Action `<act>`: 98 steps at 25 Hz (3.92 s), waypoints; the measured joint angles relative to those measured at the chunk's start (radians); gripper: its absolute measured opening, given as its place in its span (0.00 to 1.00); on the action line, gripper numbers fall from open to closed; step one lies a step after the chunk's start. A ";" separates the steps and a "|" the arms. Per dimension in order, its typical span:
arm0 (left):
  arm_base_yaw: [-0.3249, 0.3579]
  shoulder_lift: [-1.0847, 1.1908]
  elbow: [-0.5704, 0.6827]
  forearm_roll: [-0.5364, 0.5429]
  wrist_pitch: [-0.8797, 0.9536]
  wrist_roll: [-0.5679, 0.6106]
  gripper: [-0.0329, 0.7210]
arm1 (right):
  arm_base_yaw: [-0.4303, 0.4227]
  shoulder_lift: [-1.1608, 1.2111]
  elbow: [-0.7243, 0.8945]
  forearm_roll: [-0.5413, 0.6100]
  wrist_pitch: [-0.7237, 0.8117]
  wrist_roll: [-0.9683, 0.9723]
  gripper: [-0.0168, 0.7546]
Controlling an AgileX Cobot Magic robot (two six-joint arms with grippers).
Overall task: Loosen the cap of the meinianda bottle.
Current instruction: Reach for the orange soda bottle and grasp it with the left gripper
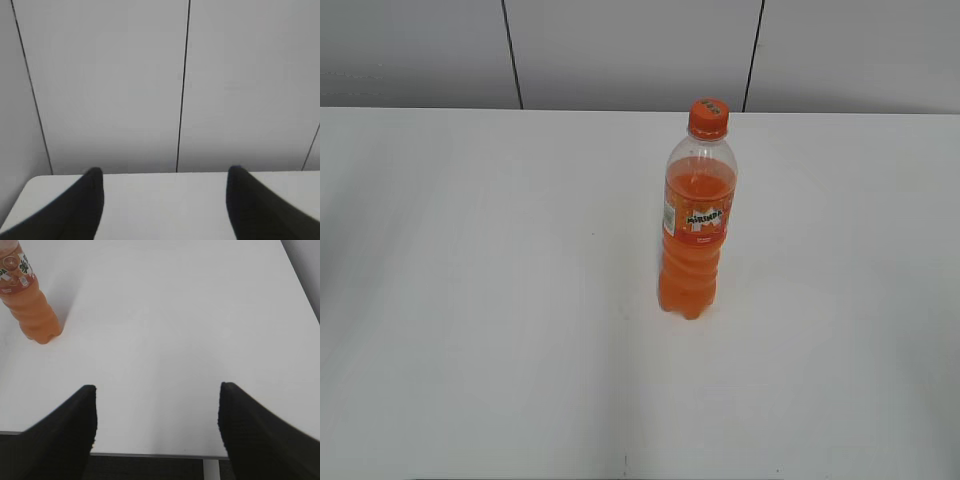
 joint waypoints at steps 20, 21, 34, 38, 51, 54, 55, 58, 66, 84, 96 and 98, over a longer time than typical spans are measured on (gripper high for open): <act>-0.288 0.522 0.080 0.096 -0.551 0.028 0.67 | 0.000 0.000 0.000 0.000 0.000 0.000 0.75; -0.288 0.535 0.105 0.096 -0.600 0.027 0.67 | 0.000 0.000 0.000 0.000 0.000 0.000 0.75; -0.288 0.875 0.211 0.514 -0.989 -0.359 0.67 | 0.000 0.000 0.000 0.000 0.000 0.000 0.75; -0.288 0.943 0.251 0.611 -1.143 -0.384 0.67 | 0.000 0.000 0.000 0.000 0.000 0.000 0.75; -0.289 1.136 0.328 0.809 -1.480 -0.350 0.66 | 0.000 0.000 0.000 0.000 0.000 0.000 0.75; -0.289 1.176 0.328 0.839 -1.515 -0.319 0.66 | 0.000 0.000 0.000 0.000 0.000 0.000 0.75; -0.289 1.186 0.328 0.848 -1.520 -0.302 0.66 | 0.000 0.000 0.000 0.000 0.000 0.000 0.75; -0.289 1.201 0.328 0.856 -1.520 -0.286 0.66 | 0.000 0.000 0.000 0.000 0.000 0.000 0.75; -0.363 1.201 0.328 0.844 -1.526 -0.239 0.66 | 0.000 0.000 0.000 0.000 0.000 0.000 0.75; -0.402 1.249 0.276 0.742 -1.527 -0.230 0.84 | 0.000 0.000 0.000 0.001 0.000 0.000 0.75; -0.404 1.261 0.196 0.752 -1.517 -0.234 0.83 | 0.000 0.000 0.000 0.001 0.000 0.000 0.75; -0.404 1.282 0.196 0.756 -1.519 -0.234 0.83 | 0.000 0.000 0.000 0.001 0.000 0.000 0.75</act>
